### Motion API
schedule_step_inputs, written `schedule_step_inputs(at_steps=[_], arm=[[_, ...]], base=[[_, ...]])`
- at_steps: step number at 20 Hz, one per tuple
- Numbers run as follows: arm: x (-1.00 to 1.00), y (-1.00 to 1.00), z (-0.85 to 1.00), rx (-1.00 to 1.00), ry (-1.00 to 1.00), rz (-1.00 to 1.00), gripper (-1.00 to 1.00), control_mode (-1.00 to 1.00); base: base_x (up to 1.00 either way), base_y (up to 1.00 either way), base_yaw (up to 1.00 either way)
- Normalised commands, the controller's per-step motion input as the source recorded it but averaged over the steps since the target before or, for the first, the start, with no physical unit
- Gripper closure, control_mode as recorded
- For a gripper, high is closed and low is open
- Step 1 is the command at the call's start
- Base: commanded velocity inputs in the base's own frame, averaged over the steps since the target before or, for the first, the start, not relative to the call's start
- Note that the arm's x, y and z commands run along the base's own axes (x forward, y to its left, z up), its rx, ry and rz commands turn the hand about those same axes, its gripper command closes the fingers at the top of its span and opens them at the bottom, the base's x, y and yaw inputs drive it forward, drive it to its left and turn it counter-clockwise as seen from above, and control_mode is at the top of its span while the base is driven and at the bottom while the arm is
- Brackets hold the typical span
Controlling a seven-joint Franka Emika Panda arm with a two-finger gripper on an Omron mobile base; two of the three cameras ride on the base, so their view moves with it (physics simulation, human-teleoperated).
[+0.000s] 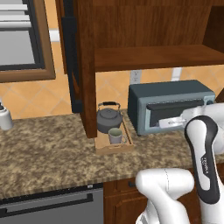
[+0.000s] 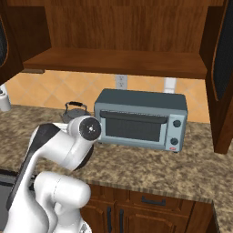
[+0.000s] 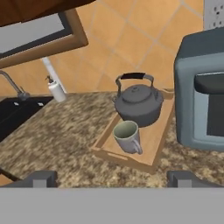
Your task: Pick the kettle from the counter and place it on the tray. Then pick the mug from the cabinet and place it on the tray. Then close the cabinet doors.
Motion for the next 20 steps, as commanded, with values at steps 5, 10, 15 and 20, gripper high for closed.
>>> schedule_step_inputs(at_steps=[5, 10, 15, 20], arm=[[-0.25, -0.09, 0.0, 0.0, -0.01, -0.04, -1.0, -1.0], [-0.55, -0.22, 0.05, 0.0, 0.0, -0.15, -1.0, -1.0], [-0.6, -0.31, 0.05, 0.0, 0.0, -0.11, -1.0, -1.0], [-0.3, -0.24, 0.0, 0.03, -0.05, -0.1, -1.0, -1.0]], base=[[0.0, 0.0, 0.0], [0.0, 0.0, 0.0], [0.0, 0.0, 0.0], [0.0, 0.0, 0.0]])
